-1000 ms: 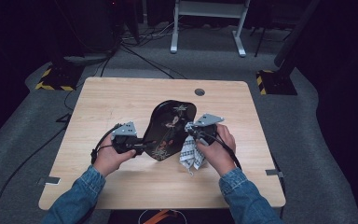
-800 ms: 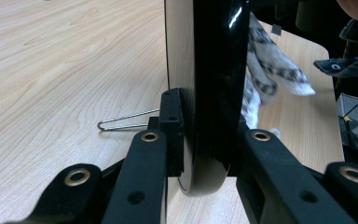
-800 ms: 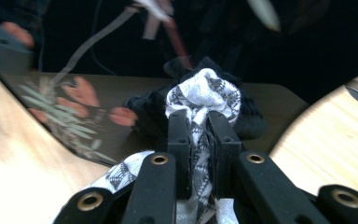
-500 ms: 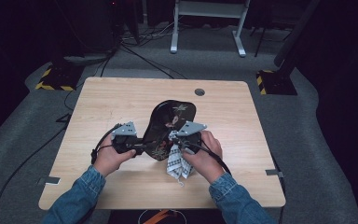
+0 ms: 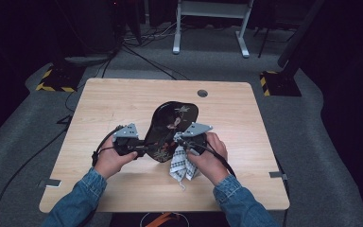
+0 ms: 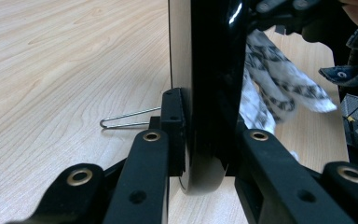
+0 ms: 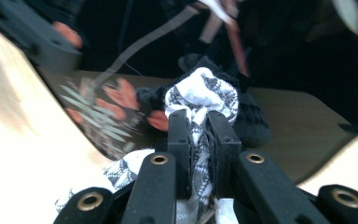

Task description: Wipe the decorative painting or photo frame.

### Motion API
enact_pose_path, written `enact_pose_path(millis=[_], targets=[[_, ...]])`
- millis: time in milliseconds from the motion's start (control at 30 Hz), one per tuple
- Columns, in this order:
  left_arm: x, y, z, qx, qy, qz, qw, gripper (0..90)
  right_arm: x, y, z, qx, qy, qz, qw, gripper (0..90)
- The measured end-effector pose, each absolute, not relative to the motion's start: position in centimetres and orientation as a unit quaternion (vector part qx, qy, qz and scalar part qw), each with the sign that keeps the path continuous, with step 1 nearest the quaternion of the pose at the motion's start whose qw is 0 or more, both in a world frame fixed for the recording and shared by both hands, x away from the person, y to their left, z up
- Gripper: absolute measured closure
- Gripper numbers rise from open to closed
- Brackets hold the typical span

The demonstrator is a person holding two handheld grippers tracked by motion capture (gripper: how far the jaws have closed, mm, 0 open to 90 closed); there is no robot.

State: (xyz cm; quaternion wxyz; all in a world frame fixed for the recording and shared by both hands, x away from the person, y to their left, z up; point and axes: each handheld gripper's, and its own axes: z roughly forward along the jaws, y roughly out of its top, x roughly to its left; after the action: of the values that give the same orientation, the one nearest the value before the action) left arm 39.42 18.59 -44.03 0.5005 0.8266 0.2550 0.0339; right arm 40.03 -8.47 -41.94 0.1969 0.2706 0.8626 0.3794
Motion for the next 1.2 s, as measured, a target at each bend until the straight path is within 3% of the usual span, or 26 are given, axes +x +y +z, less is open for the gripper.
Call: enact_pose_path(millis=[567,1200], targets=[[39.4,18.6,-44.0,0.828,0.253,0.035,0.498,78.2,42.3,-12.5,-42.1,0.332,0.842,0.364,0.218,82.2],[39.4,18.5,-44.0,0.827,0.258,0.032,0.499,78.3,39.2,-7.2,-42.7,0.256,0.871,0.379,0.183,82.0]])
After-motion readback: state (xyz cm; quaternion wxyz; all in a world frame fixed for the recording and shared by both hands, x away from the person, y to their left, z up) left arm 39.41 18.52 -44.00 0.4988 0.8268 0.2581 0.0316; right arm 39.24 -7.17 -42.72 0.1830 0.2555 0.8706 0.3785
